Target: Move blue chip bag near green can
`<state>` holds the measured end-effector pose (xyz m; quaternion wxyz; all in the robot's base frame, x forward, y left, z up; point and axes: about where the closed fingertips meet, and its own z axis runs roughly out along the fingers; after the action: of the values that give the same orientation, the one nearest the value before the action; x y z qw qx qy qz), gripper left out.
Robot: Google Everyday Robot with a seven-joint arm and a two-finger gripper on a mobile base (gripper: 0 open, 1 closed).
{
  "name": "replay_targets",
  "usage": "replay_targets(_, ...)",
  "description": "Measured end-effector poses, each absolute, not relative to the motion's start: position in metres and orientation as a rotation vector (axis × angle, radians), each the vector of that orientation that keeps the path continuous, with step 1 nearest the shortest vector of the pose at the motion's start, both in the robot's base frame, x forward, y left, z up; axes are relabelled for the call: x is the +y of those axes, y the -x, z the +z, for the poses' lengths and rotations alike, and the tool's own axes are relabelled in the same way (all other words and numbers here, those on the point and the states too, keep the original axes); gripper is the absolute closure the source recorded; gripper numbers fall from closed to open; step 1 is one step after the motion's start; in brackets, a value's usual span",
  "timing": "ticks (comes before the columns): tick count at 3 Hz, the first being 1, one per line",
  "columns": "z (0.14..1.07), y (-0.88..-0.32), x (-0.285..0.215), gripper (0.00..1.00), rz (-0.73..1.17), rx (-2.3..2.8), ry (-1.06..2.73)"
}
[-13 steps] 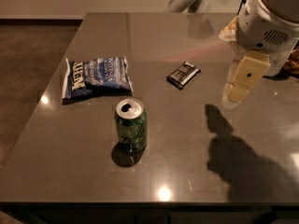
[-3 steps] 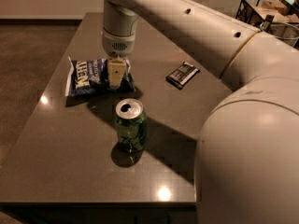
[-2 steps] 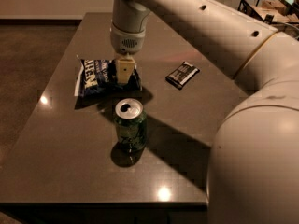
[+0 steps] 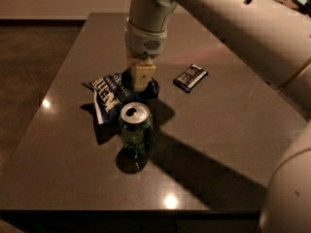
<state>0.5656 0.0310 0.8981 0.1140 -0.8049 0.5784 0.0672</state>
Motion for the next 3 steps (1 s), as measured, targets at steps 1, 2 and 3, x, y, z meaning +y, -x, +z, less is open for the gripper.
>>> replay_targets(1, 0.898, -0.537, 0.029, 0.84, 0.216, 1.598, 2.462)
replay_targets(2, 0.894, -0.518, 0.031, 0.6, 0.239, 1.532, 2.527)
replay_targets(3, 0.895, -0.521, 0.034, 0.37, 0.229, 1.525, 2.512)
